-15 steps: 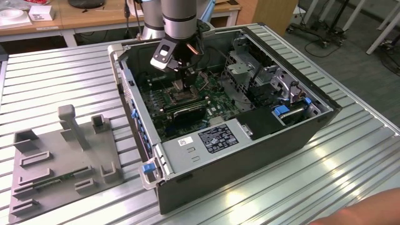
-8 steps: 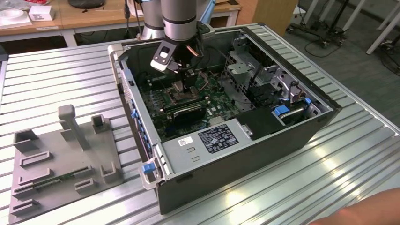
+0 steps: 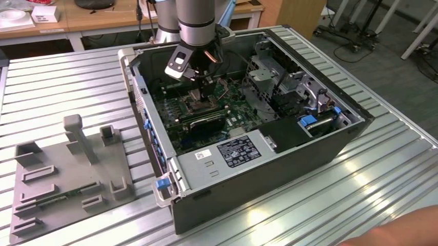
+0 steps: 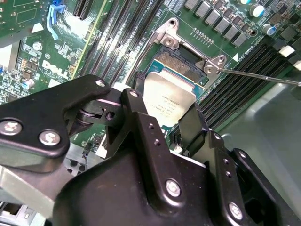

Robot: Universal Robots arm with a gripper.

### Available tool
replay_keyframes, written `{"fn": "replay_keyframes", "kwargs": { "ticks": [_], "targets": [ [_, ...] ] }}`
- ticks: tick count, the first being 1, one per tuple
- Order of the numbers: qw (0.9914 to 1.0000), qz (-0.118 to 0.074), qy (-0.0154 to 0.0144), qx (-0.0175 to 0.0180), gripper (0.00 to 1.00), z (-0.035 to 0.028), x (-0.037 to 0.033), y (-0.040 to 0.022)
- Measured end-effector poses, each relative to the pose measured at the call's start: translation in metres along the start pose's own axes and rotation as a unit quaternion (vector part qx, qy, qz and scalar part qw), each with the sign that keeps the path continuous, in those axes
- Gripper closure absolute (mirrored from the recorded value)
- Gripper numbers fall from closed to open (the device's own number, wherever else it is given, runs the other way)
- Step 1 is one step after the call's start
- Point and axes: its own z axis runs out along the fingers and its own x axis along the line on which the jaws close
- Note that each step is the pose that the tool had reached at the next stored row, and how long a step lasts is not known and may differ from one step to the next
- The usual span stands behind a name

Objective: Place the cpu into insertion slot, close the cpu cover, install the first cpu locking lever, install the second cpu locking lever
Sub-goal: 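Place the cpu into insertion slot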

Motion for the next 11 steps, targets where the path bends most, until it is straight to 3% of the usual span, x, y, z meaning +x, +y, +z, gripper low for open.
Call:
{"fn": "replay_keyframes", "kwargs": {
  "ticks": [11],
  "targets": [
    [1.0, 0.0, 0.0, 0.0, 0.46, 0.0034, 0.0, -0.0003]
  ]
}}
